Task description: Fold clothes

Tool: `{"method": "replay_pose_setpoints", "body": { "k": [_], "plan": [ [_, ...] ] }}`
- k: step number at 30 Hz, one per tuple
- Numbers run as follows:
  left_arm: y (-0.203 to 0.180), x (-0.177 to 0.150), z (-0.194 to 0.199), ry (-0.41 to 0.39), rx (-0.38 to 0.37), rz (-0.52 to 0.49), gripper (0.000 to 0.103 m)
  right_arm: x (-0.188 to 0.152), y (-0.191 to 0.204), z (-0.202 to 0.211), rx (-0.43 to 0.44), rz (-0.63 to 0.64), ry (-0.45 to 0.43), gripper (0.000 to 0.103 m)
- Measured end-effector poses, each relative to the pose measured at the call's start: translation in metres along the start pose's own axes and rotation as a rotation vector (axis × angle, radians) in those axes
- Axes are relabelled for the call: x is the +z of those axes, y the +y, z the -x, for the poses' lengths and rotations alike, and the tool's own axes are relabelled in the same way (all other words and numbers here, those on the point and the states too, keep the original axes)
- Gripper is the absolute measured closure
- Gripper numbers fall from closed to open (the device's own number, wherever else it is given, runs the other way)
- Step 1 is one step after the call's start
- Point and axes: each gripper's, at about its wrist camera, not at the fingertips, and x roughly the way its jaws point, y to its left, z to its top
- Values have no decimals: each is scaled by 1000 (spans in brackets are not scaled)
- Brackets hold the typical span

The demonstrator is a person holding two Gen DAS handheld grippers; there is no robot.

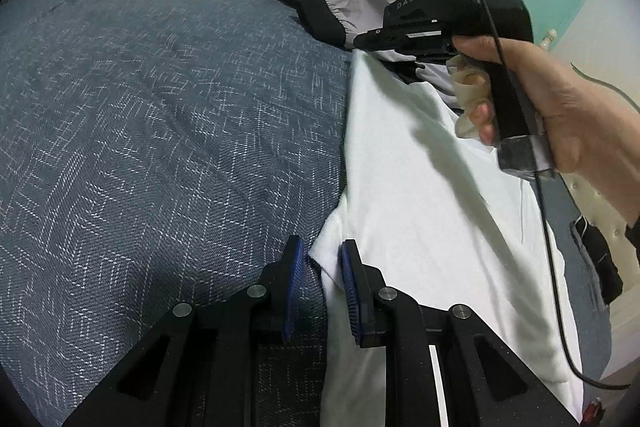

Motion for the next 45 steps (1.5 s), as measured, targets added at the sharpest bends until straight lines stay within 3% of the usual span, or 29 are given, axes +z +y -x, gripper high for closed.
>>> {"method": "replay_pose_setpoints", "body": {
  "k": [6, 13, 17, 20, 25, 31, 38, 40, 41, 45],
  "plan": [
    [0, 1, -3, 1, 3, -5, 82, 4, -5, -6, 21, -18, -24, 103],
    [5, 2, 1, 8, -23, 28, 82, -9, -27, 48, 32, -25, -125, 102],
    [20, 3, 10, 16, -76, 121, 83, -50, -44, 88, 61, -15, -141, 102],
    [22, 2, 15, 11, -73, 128, 84, -87, -56, 115, 58, -18, -148, 102],
    [26, 2, 26, -17, -49, 153, 84, -149, -94, 159, 68, -126, -154, 102],
    [13, 3, 29, -24, -49, 89, 84, -211, -142, 201, 47, -239, -168, 102],
    [-4, -1, 11, 20, -14, -4, 84, -271, -172, 231, 31, -328, -188, 102],
    [-2, -1, 9, 24, -14, -1, 87, -285, -178, 236, 23, -346, -187, 102],
    [0, -1, 10, 20, -11, 6, 94, -291, -182, 237, 21, -360, -186, 102],
    [11, 0, 14, 9, -35, 79, 96, -312, -195, 242, 7, -408, -189, 102]
  ]
}}
